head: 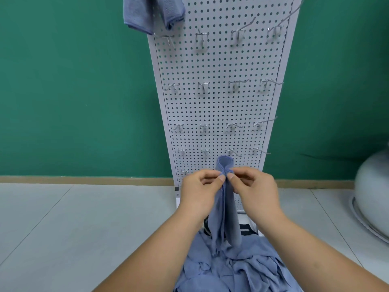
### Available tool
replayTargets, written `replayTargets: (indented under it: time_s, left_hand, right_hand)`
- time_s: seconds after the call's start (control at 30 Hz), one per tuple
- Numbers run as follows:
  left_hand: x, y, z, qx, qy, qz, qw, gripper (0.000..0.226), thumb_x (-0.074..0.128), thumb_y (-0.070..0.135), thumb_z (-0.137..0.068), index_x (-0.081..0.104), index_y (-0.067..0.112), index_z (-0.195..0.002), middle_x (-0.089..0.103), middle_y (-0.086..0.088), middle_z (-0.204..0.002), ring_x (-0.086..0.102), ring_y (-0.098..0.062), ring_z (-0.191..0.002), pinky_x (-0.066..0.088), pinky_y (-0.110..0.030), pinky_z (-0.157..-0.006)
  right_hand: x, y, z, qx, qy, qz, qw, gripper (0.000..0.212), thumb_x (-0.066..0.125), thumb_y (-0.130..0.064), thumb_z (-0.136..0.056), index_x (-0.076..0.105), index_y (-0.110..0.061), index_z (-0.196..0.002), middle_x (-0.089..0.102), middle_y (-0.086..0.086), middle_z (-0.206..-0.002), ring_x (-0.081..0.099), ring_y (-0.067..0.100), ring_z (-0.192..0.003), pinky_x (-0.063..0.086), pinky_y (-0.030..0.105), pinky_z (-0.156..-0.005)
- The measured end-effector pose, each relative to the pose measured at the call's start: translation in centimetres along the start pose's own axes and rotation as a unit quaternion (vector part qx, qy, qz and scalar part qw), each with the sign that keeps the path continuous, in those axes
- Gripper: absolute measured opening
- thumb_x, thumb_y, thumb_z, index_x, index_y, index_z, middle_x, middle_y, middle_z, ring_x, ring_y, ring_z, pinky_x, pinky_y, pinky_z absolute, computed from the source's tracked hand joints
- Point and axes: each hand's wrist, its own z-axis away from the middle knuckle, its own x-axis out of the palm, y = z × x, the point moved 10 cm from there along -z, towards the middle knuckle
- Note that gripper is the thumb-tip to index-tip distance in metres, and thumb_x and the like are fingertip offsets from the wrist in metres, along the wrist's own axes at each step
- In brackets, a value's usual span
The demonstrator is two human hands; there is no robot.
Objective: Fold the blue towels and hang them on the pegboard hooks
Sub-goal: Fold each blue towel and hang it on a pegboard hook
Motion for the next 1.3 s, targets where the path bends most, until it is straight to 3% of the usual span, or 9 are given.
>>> replayTargets:
  time_s: [0.2, 0.33, 0.53, 0.6, 0.73, 0.83, 1.0, 1.17, 1.3]
  left_hand:
    - [0.3, 0.1, 0.3, 0.010, -0.012, -0.010, 1.000, 0.006, 0.078, 0.017, -0.095, 0.080, 0.020, -0.099, 0.081, 0.007, -0.095, 0.075, -0.005, -0.091, 0.056, -0.023, -0.082]
    - [0.4, -0.3, 0.2, -0.006, -0.012, 0.002, 1.000, 0.012, 0.073, 0.018, -0.097, 0.082, 0.023, -0.092, 0.080, 0.002, -0.092, 0.075, -0.021, -0.097, 0.062, -0.043, -0.093]
    - [0.7, 0.3, -0.1, -0.001, -0.072, -0.029, 0.997, 0.018, 0.063, 0.005, -0.099, 0.074, 0.017, -0.107, 0.080, -0.007, -0.093, 0.076, -0.021, -0.085, 0.062, -0.041, -0.088]
    - [-0.4, 0.2, -0.6, 0.024, -0.070, -0.157, 0.985, 0.027, 0.062, 0.010, -0.098, 0.068, 0.025, -0.119, 0.078, 0.002, -0.088, 0.075, -0.016, -0.082, 0.058, -0.034, -0.082]
    - [-3.4, 0.6, -1.5, 0.079, -0.019, -0.463, 0.883, 0.020, 0.061, 0.031, -0.099, 0.066, 0.036, -0.117, 0.067, 0.015, -0.083, 0.064, -0.015, -0.087, 0.055, -0.033, -0.077]
    - [-4.1, 1.9, -1.8, 0.129, -0.009, -0.483, 0.866, 0.006, 0.067, 0.035, -0.098, 0.070, 0.033, -0.102, 0.066, 0.015, -0.089, 0.063, -0.014, -0.090, 0.057, -0.037, -0.080]
    - [-3.6, 3.2, -1.5, 0.183, -0.024, -0.463, 0.867, 0.005, 0.078, 0.034, -0.091, 0.074, 0.033, -0.095, 0.068, 0.015, -0.093, 0.064, -0.010, -0.086, 0.056, -0.036, -0.083]
    - [-4.5, 2.3, -1.7, 0.129, -0.027, -0.439, 0.889, 0.025, 0.083, 0.029, -0.086, 0.060, 0.036, -0.092, 0.064, 0.017, -0.085, 0.063, -0.007, -0.078, 0.057, -0.035, -0.074]
    - [-3.5, 1.1, -1.6, 0.123, -0.080, -0.523, 0.840, 0.033, 0.072, 0.022, -0.093, 0.058, 0.039, -0.119, 0.061, 0.012, -0.102, 0.060, -0.015, -0.094, 0.056, -0.041, -0.083]
  right_hand:
    - [-0.3, -1.2, 0.9, -0.055, 0.029, 0.092, 0.994, 0.014, 0.080, -0.024, -0.092, 0.077, -0.037, -0.095, 0.076, -0.019, -0.094, 0.070, -0.008, -0.085, 0.055, 0.016, -0.081]
    - [0.4, -1.6, 1.5, -0.076, 0.020, 0.123, 0.989, 0.021, 0.083, -0.026, -0.087, 0.078, -0.033, -0.107, 0.071, -0.019, -0.101, 0.066, -0.007, -0.092, 0.047, 0.005, -0.075]
    - [-0.2, -1.1, 0.9, -0.070, 0.020, 0.136, 0.988, 0.015, 0.084, -0.026, -0.087, 0.075, -0.034, -0.096, 0.073, -0.019, -0.091, 0.067, -0.004, -0.084, 0.053, 0.014, -0.072]
    - [-0.4, -1.1, 0.6, -0.069, 0.016, 0.143, 0.987, 0.016, 0.078, -0.021, -0.092, 0.074, -0.036, -0.097, 0.074, -0.021, -0.090, 0.067, -0.006, -0.085, 0.054, 0.014, -0.074]
    - [-1.2, -2.0, -0.1, -0.097, 0.005, 0.187, 0.978, 0.016, 0.075, -0.019, -0.095, 0.078, -0.031, -0.106, 0.076, -0.020, -0.096, 0.069, -0.004, -0.084, 0.049, 0.010, -0.078]
    - [-1.9, -2.0, -0.7, -0.125, -0.007, 0.307, 0.943, 0.017, 0.074, -0.021, -0.096, 0.078, -0.026, -0.111, 0.078, -0.012, -0.097, 0.071, 0.012, -0.088, 0.054, 0.028, -0.080]
    - [-2.2, 0.5, -1.7, -0.075, -0.075, 0.401, 0.910, 0.015, 0.071, -0.032, -0.099, 0.076, -0.025, -0.112, 0.078, -0.010, -0.099, 0.070, 0.018, -0.095, 0.051, 0.031, -0.078]
    - [-2.1, 0.3, -1.6, -0.093, -0.141, 0.354, 0.920, 0.006, 0.068, -0.031, -0.101, 0.071, -0.030, -0.106, 0.072, -0.021, -0.096, 0.066, -0.001, -0.093, 0.053, 0.026, -0.087]
    - [-0.9, -0.4, -0.3, -0.123, -0.190, 0.268, 0.937, 0.006, 0.064, -0.027, -0.103, 0.062, -0.033, -0.101, 0.068, -0.021, -0.094, 0.063, -0.003, -0.094, 0.049, 0.020, -0.084]
